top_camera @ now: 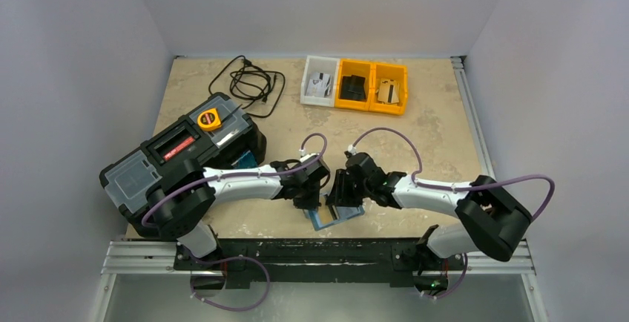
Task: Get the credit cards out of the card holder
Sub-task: Remove the credit card from the card holder.
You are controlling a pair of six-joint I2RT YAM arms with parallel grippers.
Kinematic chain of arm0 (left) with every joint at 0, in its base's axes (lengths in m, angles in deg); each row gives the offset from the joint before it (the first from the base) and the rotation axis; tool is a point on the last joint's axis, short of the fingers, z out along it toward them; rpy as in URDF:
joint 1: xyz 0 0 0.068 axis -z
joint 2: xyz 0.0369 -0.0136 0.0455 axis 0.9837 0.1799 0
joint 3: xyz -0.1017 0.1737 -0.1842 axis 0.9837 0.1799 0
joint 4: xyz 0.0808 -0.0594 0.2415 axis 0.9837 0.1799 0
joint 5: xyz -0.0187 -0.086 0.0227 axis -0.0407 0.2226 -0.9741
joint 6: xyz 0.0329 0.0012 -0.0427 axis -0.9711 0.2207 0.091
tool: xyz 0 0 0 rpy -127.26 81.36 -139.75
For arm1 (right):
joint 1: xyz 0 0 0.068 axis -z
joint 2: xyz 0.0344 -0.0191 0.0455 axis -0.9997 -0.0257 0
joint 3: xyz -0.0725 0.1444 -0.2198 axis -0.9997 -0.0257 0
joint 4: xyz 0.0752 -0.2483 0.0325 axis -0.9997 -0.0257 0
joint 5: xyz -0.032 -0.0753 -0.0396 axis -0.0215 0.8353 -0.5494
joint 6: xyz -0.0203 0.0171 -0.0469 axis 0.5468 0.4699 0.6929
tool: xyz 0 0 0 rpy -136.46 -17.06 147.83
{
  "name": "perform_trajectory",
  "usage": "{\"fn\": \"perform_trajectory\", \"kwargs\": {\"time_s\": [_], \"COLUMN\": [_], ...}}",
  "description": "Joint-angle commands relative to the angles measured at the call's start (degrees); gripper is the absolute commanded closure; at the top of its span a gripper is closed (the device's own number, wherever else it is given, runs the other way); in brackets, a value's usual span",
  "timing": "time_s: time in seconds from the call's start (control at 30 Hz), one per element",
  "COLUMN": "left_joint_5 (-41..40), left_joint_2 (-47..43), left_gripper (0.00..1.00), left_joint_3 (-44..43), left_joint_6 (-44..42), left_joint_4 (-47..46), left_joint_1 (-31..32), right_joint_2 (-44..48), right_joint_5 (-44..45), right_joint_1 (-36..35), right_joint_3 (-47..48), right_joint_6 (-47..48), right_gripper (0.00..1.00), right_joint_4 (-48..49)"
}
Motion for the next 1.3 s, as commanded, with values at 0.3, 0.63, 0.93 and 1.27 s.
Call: {"fn": "perform_trajectory", "kwargs": {"time_s": [0.3, 0.63, 0.93, 1.27], "left_joint_5": [-2.11, -2.37, -3.51, -2.6], "left_joint_2": [4.29, 4.2, 2.83, 3.34], "left_gripper": [1.0, 1.0, 1.0, 1.0], "left_joint_3": [-2.2, -2.91, -1.71, -2.24], "left_joint_6": [-0.04, -1.02, -1.66, -2.65], "left_joint_4": [4.07, 5.5, 7.61, 7.23], "left_joint_1": [0.15, 0.06, -0.75, -1.09], "right_joint_2": [0.01, 2.37, 6.26, 2.58], "right_joint_5": [-9.63, -12.03, -6.97, -12.19], "right_joint_1": [4.42, 5.03, 7.51, 9.26], "right_joint_3": [-6.29, -6.09, -6.11, -7.42], "right_joint_6": [-0.4, -0.23, 1.22, 3.41], "right_gripper": [0.76, 0.94, 1.0, 0.76], "right_joint_4": [11.11, 13.22, 6.78, 11.09]}}
